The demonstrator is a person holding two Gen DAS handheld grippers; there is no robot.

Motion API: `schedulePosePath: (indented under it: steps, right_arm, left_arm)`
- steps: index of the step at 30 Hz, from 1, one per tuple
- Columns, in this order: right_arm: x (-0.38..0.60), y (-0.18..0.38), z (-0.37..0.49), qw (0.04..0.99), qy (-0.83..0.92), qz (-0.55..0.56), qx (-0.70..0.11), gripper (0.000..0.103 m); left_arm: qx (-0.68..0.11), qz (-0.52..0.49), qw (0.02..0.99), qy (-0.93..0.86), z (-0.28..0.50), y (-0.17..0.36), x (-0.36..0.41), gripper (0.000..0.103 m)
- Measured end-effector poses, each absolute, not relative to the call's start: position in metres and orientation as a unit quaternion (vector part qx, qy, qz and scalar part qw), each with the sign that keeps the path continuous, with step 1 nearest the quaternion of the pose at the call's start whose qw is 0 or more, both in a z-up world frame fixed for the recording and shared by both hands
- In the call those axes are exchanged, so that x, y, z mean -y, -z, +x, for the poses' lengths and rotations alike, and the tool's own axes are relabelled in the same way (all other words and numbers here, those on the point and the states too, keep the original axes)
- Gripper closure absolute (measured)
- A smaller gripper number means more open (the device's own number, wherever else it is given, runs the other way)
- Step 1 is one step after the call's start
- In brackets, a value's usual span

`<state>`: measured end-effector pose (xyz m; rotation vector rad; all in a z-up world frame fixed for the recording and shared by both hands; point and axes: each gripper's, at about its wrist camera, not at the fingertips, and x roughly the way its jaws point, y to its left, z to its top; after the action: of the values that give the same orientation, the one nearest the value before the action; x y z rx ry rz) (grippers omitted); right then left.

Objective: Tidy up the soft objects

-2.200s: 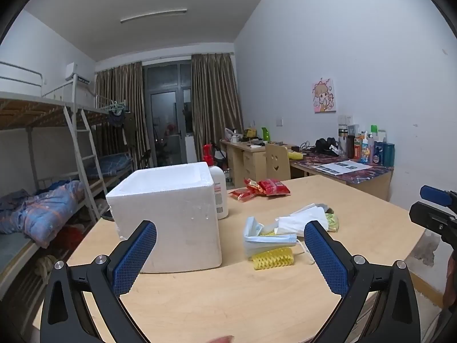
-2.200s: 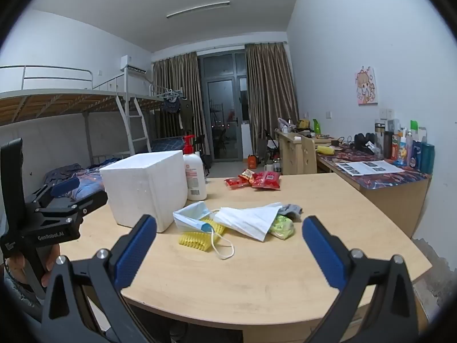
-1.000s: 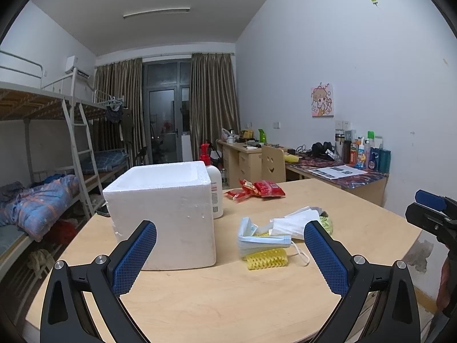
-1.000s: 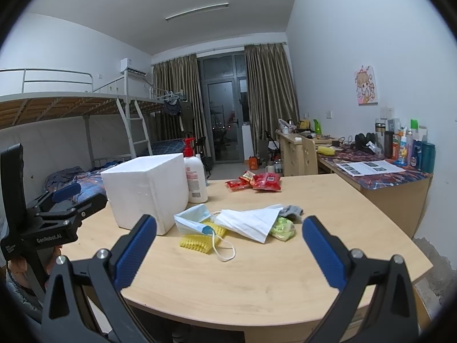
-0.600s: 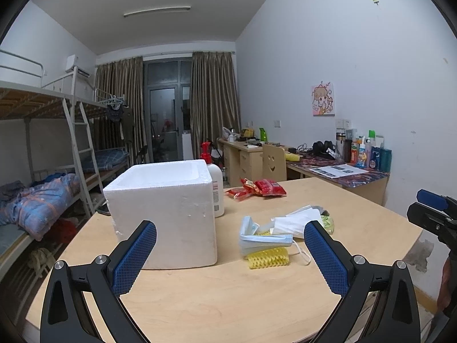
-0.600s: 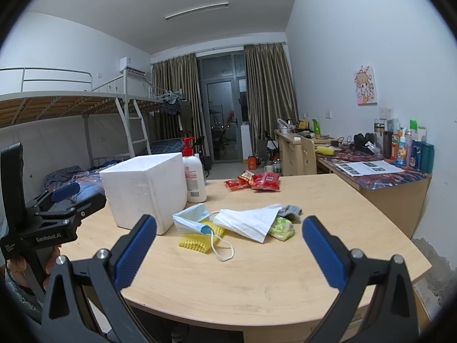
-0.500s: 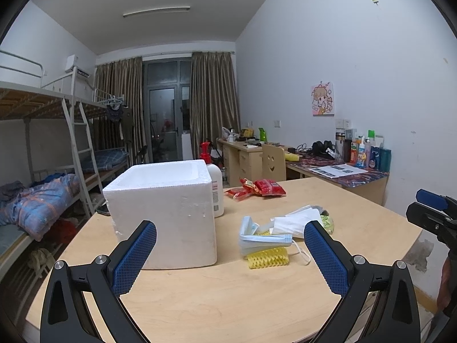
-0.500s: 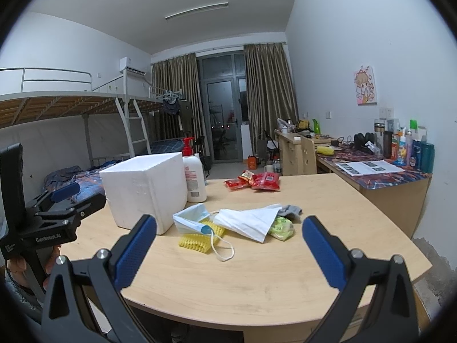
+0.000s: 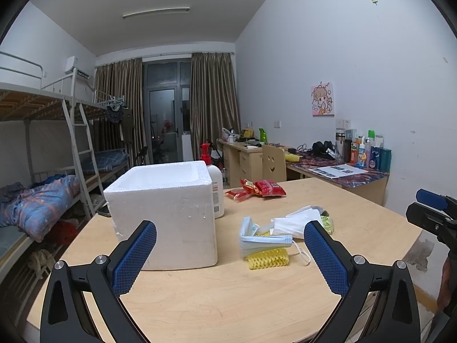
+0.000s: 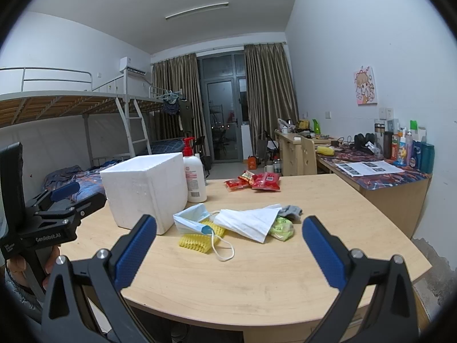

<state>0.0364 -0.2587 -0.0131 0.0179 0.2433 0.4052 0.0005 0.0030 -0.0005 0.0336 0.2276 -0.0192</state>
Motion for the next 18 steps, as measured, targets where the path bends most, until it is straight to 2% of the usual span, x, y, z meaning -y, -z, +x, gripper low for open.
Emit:
schedulePosePath:
  steps: [18]
  right_arm:
    - [0.2597, 0.0125, 0.044, 0.971, -0.203, 0.012, -0.125, 0.0]
  left_arm:
    - [-0.112, 0.012, 0.994, 0.01, -0.0005, 0.0005, -0.0046, 0.0]
